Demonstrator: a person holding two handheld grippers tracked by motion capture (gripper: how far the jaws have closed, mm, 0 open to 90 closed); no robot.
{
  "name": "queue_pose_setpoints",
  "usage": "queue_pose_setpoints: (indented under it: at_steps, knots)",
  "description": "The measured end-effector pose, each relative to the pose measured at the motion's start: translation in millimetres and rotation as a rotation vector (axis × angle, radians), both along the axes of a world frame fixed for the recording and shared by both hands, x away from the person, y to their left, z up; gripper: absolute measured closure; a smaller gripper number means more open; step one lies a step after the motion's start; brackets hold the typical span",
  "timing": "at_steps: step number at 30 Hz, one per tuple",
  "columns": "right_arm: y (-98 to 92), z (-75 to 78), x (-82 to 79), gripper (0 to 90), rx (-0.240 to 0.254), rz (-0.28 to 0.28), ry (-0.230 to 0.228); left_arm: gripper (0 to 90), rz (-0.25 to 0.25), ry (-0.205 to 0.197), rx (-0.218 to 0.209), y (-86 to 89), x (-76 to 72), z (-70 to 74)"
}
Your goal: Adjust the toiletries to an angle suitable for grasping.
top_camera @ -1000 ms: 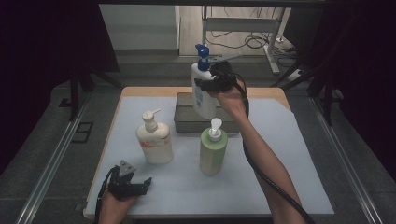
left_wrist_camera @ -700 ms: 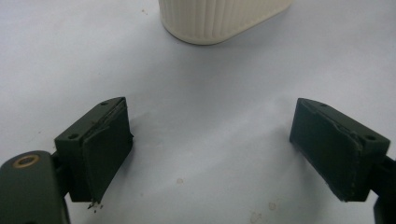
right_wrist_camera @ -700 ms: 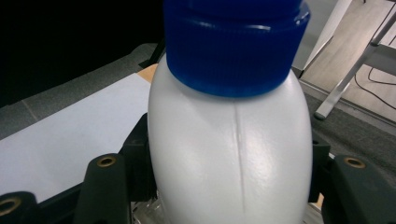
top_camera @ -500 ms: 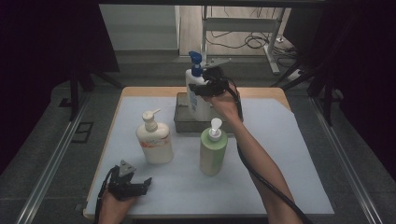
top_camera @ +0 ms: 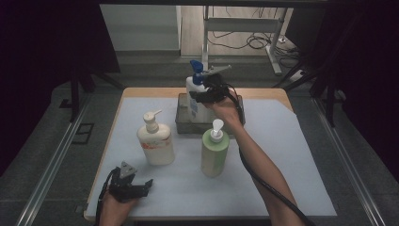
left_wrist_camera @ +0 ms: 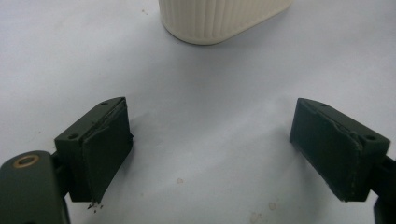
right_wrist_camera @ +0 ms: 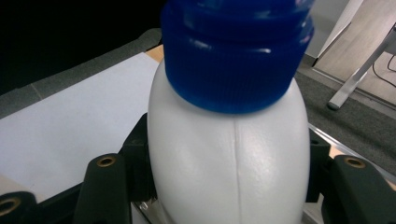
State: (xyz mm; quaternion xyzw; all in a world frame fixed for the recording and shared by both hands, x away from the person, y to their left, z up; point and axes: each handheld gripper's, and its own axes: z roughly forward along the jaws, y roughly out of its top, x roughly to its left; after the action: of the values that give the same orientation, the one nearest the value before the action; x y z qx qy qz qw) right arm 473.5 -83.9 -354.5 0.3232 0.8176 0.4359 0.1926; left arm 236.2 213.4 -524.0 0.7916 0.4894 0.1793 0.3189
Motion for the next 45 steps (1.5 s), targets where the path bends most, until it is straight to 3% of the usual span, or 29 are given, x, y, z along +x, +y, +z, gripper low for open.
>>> queue_pose_setpoints:
  at_steps: [17, 25, 45]
  knots:
    - [-1.0, -24.1, -2.7, 40.1, -0.027, 0.02, 0.036, 12.2, 0.0, 0.0, 0.0, 0.0, 0.0, 0.0]
    - [0.0, -22.1, -0.1, 39.4, -0.042, 0.026, 0.055, 12.2, 0.0, -0.001, 0.001, -0.1, -0.1, -0.1]
    - [-0.1, -26.9, 3.1, 36.9, -0.031, 0.03, 0.047, 12.2, 0.0, -0.001, 0.001, -0.1, -0.1, -0.1]
